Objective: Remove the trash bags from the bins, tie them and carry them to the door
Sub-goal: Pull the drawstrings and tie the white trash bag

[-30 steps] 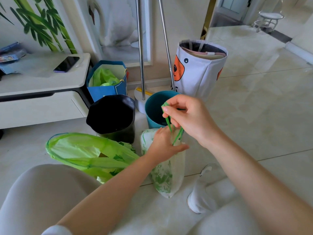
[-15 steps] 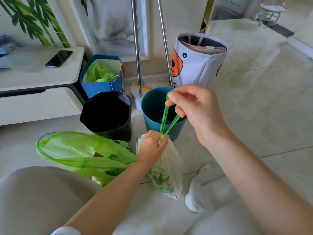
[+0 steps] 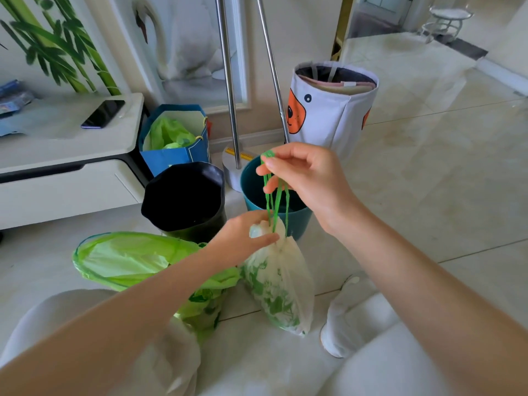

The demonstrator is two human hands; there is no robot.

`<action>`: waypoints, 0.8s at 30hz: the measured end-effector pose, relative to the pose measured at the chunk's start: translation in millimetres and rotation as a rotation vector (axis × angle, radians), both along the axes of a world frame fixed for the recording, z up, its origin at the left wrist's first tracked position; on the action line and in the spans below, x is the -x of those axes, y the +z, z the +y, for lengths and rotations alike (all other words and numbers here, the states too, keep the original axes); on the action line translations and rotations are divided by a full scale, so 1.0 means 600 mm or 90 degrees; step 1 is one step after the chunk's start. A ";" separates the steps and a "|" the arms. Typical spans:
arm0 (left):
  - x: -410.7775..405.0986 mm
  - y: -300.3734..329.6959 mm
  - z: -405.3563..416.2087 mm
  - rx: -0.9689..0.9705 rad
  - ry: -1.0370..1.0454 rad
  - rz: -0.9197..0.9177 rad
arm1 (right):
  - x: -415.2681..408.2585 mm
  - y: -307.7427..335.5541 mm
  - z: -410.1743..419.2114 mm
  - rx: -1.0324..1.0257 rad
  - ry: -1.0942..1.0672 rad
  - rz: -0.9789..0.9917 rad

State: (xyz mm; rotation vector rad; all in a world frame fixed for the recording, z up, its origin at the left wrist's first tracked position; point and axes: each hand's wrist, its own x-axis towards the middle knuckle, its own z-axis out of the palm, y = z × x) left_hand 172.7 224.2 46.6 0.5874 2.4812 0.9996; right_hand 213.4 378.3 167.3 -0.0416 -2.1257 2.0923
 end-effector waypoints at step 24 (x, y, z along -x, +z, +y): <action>-0.019 0.016 -0.008 -0.198 0.160 -0.163 | 0.015 -0.012 0.029 0.003 -0.158 0.023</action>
